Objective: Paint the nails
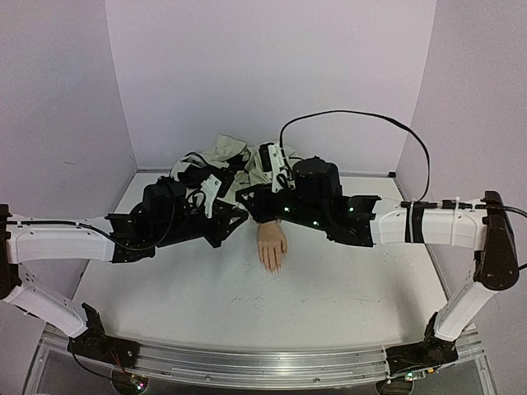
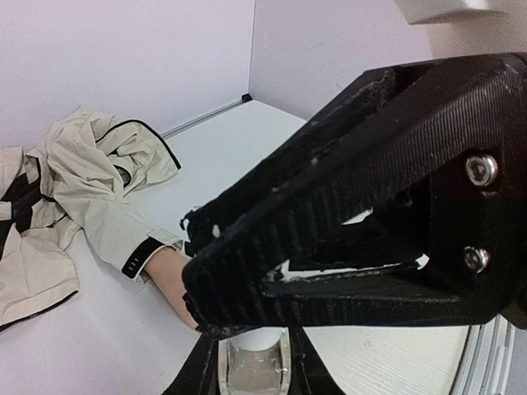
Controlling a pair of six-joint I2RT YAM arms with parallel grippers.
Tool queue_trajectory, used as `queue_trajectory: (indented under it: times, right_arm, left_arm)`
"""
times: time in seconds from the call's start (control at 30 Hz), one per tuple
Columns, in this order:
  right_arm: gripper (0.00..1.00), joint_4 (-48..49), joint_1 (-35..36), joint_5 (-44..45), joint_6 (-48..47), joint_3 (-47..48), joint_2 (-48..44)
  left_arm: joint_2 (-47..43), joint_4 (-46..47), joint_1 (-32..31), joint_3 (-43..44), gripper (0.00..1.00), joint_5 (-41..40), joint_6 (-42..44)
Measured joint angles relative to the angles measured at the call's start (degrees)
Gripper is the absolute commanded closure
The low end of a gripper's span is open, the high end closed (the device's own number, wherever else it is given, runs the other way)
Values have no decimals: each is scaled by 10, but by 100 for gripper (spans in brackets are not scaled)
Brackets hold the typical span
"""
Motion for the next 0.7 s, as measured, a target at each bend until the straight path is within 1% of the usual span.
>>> queue_trajectory:
  times: [0.03, 0.07, 0.1, 0.2, 0.23, 0.37, 0.47, 0.57, 0.63, 0.7]
  right_arm:
    - [93, -3, 1, 4, -2, 0, 0]
    - [80, -5, 2, 6, -6, 0, 0]
    - [71, -6, 2, 6, -10, 0, 0]
    - [56, -21, 2, -7, -35, 0, -3]
    - [52, -26, 2, -14, -41, -1, -4]
    - [43, -38, -14, -68, -61, -21, -37]
    - [38, -38, -53, -124, -58, -52, -78]
    - [35, -28, -105, -193, -56, -82, -110]
    - [30, -20, -138, -249, -57, -99, -123]
    - [27, -9, -154, -312, -61, -108, -126]
  left_arm:
    - [1, 0, 0, 0, 100, 0, 2]
    - [2, -1, 0, 0, 100, 1, 3]
    - [3, -1, 0, 0, 100, 2, 4]
    - [5, -1, 3, 0, 100, 0, 3]
    - [5, -1, 8, 0, 100, -1, 3]
    - [5, -1, 21, -8, 100, 4, 3]
    - [5, -1, 24, -14, 100, 33, 3]
    - [4, -1, 26, -15, 100, 90, 0]
    - [3, -1, 31, -15, 100, 151, -5]
    - [3, -1, 37, -14, 100, 218, -14]
